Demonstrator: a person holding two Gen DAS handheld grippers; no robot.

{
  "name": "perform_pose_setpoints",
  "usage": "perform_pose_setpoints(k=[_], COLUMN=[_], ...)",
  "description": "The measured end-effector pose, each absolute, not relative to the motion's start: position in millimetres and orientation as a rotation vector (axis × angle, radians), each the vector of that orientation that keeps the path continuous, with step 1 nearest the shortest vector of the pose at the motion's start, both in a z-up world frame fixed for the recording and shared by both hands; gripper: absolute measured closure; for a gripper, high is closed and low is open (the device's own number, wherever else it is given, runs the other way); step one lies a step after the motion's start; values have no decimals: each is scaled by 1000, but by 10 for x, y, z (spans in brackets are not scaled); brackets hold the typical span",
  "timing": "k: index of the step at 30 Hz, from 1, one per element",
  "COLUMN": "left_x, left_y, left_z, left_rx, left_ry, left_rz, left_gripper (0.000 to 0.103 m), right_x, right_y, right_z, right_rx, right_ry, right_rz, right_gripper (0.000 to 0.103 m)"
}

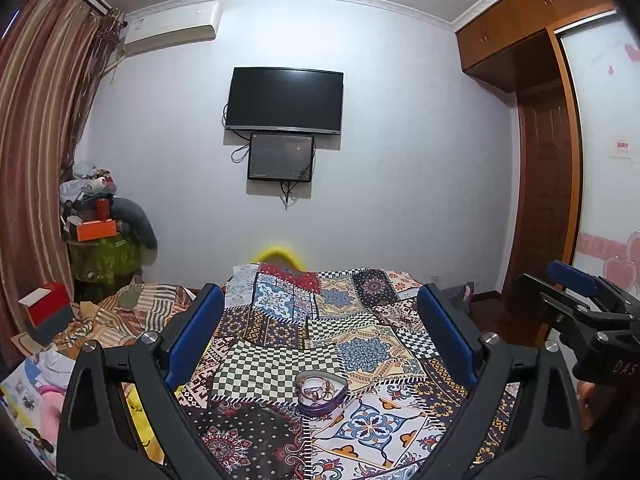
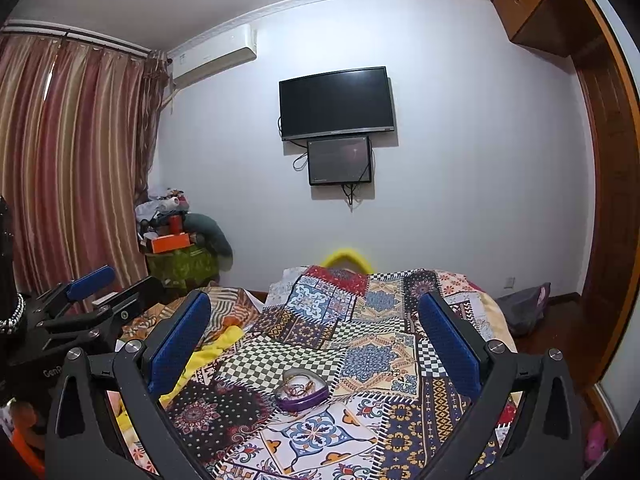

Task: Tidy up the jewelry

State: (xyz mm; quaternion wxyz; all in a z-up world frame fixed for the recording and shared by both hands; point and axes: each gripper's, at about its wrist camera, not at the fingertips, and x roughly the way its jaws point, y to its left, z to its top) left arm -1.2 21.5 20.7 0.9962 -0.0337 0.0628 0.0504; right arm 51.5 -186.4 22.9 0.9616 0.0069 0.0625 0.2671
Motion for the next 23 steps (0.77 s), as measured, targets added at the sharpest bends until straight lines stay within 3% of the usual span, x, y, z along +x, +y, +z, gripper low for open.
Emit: perform_pose_setpoints(k=[23], left_x=[33], left_y=[169], left_z=[168], left_rx=[-54], left_ry=[143], left_rz=[69], left_gripper=[6], right_x=[573], right_y=[-1872], right_z=[193], right_rx=[23], right_ry=[139], right_rz=[535], right_gripper=[0])
